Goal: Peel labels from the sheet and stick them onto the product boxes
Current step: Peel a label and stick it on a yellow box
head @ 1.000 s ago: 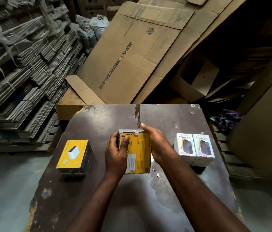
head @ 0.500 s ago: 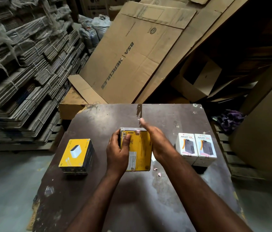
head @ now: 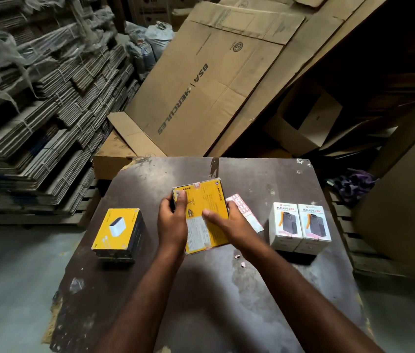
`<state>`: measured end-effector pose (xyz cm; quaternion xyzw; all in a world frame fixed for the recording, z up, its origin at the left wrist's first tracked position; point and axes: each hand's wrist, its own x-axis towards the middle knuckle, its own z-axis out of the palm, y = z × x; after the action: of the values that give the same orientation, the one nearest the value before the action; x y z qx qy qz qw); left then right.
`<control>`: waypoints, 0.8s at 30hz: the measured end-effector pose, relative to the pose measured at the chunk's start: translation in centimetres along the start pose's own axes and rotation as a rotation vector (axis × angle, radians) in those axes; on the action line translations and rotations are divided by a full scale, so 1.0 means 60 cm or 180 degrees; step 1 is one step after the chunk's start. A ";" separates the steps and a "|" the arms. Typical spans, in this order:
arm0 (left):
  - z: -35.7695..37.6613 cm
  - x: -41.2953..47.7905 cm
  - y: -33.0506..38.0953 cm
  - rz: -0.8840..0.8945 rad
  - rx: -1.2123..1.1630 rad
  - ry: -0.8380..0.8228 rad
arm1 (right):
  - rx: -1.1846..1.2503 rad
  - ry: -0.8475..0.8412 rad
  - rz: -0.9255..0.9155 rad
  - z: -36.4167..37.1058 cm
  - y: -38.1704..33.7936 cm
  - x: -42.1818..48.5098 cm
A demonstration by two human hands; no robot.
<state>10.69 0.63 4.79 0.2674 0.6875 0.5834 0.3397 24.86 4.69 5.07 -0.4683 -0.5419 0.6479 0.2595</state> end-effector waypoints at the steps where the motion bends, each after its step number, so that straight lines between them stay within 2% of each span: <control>1: -0.003 0.004 0.005 -0.0122 -0.0166 0.0040 | 0.0037 -0.0111 0.0004 0.001 0.014 -0.003; 4: -0.009 0.005 0.017 -0.0366 -0.0469 0.0027 | 0.0248 -0.0232 0.0103 -0.002 0.032 -0.003; 10: -0.012 -0.023 0.017 -0.0761 -0.0532 -0.0787 | 0.1142 -0.0062 0.0369 -0.014 0.002 0.001; 16: -0.017 -0.022 0.024 -0.0975 -0.0654 -0.0993 | 0.1437 0.0052 0.0432 -0.030 -0.004 0.017; 18: -0.017 -0.024 0.028 -0.0965 -0.0686 -0.1040 | 0.1250 0.0128 0.0272 -0.032 -0.002 0.020; 21: -0.017 -0.023 0.032 -0.0947 -0.0764 -0.0977 | 0.0421 0.0172 -0.0084 -0.028 -0.003 0.016; 24: -0.020 -0.021 0.038 -0.0855 -0.0649 -0.0852 | -0.0513 0.0340 -0.0874 -0.029 -0.004 0.011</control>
<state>10.49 -0.67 7.33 0.2128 0.6031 0.5588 0.5280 26.08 6.09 5.12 -0.4429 -0.6364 0.5349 0.3357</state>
